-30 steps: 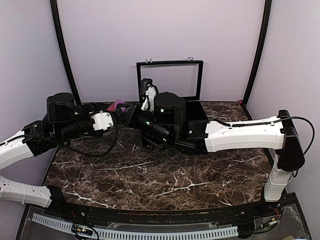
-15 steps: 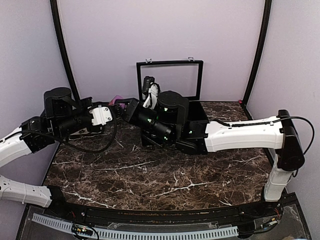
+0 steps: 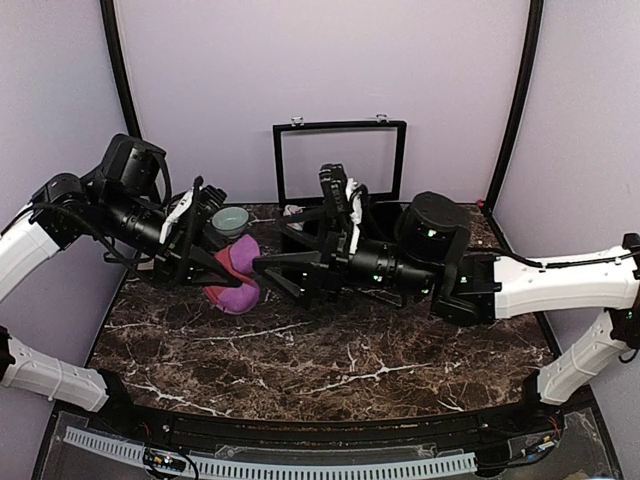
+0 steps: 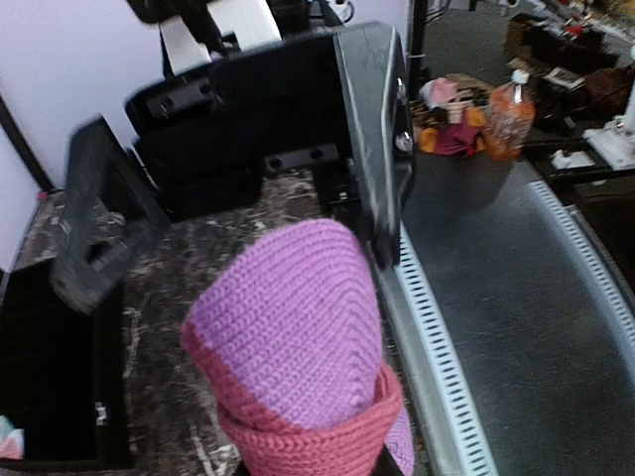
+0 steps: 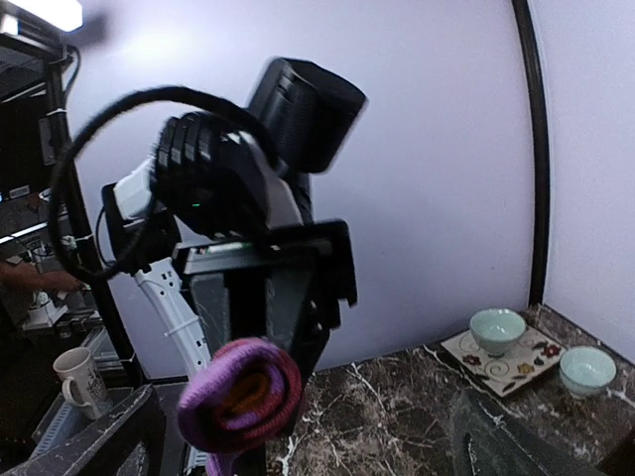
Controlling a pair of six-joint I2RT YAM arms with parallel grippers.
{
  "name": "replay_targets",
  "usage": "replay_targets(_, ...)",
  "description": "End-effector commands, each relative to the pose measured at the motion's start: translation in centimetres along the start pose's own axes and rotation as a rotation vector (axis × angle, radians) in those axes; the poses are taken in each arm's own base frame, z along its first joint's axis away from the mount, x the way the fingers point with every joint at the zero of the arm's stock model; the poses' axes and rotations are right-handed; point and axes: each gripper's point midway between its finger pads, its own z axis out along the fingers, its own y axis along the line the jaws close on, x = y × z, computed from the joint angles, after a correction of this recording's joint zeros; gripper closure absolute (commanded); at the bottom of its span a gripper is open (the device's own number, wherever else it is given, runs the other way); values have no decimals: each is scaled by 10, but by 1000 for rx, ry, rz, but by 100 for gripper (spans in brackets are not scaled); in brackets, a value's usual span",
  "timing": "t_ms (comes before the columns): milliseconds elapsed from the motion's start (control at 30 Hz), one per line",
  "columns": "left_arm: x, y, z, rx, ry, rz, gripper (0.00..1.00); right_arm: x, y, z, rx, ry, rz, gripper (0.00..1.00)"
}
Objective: Roll the socks
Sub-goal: Roll the sock at the center of the board.
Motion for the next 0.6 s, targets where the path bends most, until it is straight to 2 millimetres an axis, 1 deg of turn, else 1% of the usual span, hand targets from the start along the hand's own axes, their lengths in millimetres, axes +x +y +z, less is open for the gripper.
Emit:
replay_targets(0,-24,-44,-10,296,-105,-195,100,-34,41,-15,-200,-50,-162,0)
replay_targets(100,-35,-47,-13,345,-144,-217,100,-38,53,-7,-262,-31,-177,0)
replay_targets(167,-41,-49,-15,383,-166,-236,100,-37,59,-1,-292,-13,-194,3)
replay_targets(300,-51,-56,-21,463,-210,-264,100,-43,74,1,-383,-32,-206,11)
replay_targets(367,-52,-57,-21,489,-220,-290,100,-45,80,4,-425,-29,-207,16)
replay_targets(467,-49,-57,-20,498,-224,-304,100,-50,90,7,-490,-41,-211,28)
replay_targets(500,-48,-58,-19,501,-223,-308,100,-50,90,9,-493,-38,-211,31)
replay_targets(567,-48,-58,-19,511,-226,-318,100,-50,89,15,-494,-30,-207,33)
